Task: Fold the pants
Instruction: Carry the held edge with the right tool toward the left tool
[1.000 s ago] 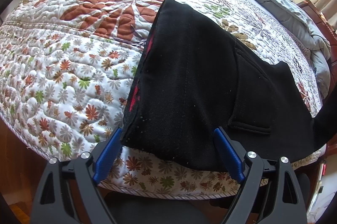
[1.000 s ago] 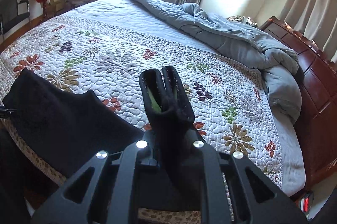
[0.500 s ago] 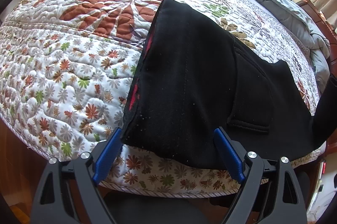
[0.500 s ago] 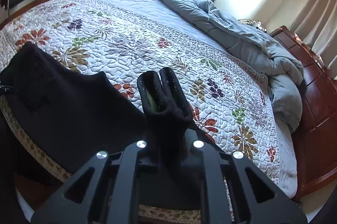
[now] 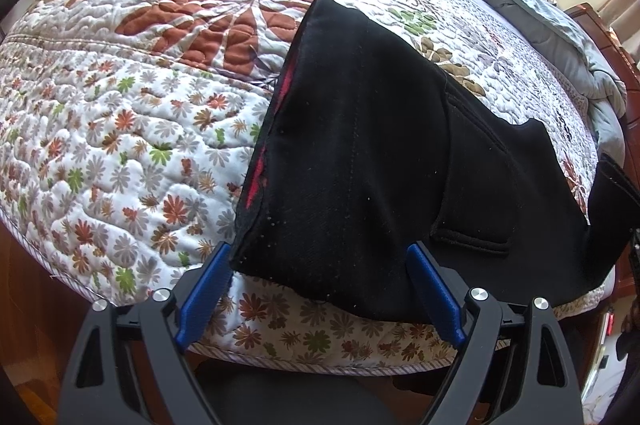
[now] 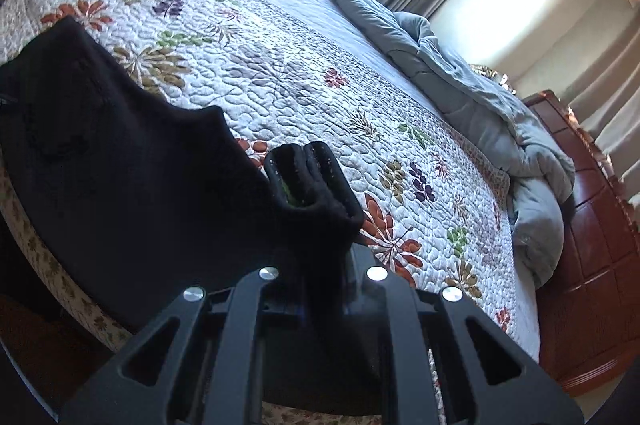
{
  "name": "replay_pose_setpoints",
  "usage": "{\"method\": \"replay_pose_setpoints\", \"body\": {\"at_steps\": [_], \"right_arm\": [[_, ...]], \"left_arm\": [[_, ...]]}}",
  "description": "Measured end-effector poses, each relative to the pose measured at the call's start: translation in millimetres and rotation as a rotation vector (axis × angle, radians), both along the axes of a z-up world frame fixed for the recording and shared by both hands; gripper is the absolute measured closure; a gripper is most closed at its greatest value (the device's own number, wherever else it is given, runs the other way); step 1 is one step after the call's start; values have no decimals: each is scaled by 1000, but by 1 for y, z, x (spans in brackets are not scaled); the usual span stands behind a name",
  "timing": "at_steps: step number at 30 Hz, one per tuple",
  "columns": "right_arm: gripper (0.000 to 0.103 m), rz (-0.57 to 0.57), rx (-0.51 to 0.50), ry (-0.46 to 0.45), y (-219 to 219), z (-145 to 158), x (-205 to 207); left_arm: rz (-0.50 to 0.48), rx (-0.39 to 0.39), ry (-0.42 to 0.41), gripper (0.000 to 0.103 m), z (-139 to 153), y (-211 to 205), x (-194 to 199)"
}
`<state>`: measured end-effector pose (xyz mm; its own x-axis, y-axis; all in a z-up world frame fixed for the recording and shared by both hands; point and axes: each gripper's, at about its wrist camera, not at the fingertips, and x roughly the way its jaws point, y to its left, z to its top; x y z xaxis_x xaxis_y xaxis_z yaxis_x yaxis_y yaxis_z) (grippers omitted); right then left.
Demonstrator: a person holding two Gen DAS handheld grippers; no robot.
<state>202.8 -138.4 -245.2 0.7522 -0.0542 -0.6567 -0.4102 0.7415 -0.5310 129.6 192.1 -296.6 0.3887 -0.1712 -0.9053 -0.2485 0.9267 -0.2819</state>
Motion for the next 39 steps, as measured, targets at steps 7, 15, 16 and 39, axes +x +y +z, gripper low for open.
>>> {"method": "replay_pose_setpoints", "body": {"at_steps": [7, 15, 16, 39], "right_arm": [[92, 47, -89, -15, 16, -24, -6], [92, 60, -124, -22, 22, -29, -6], [92, 63, -128, -22, 23, -30, -6], [92, 134, -233, -10, 40, -63, -7]], "left_arm": [[0, -2, -1, 14, 0, 0, 0], [1, -11, -3, 14, -2, 3, -3], [1, -12, -3, 14, -2, 3, -3], [13, -27, 3, 14, 1, 8, -5]]}}
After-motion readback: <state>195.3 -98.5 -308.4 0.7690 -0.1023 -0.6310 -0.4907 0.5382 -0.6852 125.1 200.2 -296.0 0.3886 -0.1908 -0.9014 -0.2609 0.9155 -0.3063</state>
